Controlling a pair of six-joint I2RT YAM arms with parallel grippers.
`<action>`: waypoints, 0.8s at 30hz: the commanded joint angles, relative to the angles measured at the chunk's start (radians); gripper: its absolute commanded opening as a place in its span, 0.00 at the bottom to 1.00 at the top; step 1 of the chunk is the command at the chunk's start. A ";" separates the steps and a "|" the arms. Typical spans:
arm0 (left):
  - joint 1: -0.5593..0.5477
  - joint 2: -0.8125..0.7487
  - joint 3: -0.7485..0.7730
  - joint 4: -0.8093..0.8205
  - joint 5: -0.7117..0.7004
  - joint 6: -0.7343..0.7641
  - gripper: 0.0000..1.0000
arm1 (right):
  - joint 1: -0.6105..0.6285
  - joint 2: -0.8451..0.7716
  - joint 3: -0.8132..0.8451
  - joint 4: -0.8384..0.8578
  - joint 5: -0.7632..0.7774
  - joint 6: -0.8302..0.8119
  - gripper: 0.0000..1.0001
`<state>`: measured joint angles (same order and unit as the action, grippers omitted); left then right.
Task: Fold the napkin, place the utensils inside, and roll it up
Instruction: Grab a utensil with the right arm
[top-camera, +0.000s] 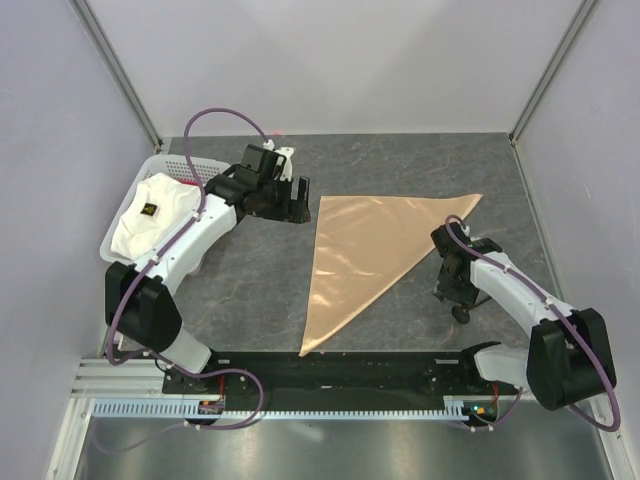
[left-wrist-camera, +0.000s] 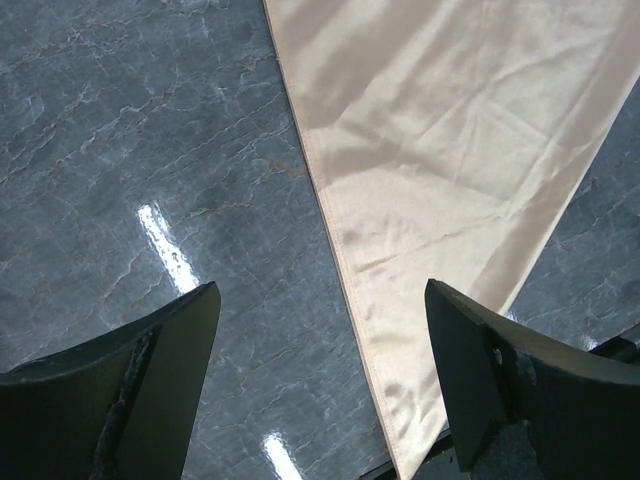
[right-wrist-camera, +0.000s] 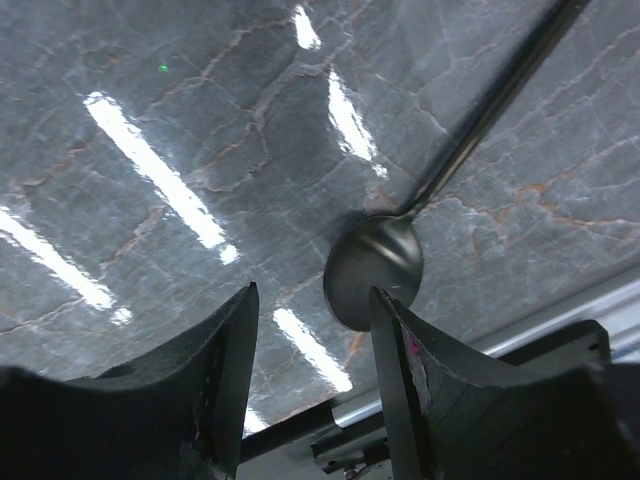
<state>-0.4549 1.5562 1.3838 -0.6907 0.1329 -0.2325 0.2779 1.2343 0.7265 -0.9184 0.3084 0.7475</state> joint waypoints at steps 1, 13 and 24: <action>0.001 -0.051 -0.002 0.025 0.010 0.038 0.90 | 0.036 0.034 0.021 -0.063 0.073 0.039 0.56; 0.002 -0.061 -0.005 0.026 0.014 0.039 0.91 | 0.110 0.137 0.034 -0.085 0.149 0.070 0.50; 0.002 -0.058 -0.005 0.028 0.017 0.039 0.90 | 0.126 0.200 0.040 -0.040 0.152 0.062 0.42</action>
<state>-0.4549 1.5284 1.3834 -0.6853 0.1341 -0.2325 0.3923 1.4220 0.7357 -0.9730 0.4282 0.7986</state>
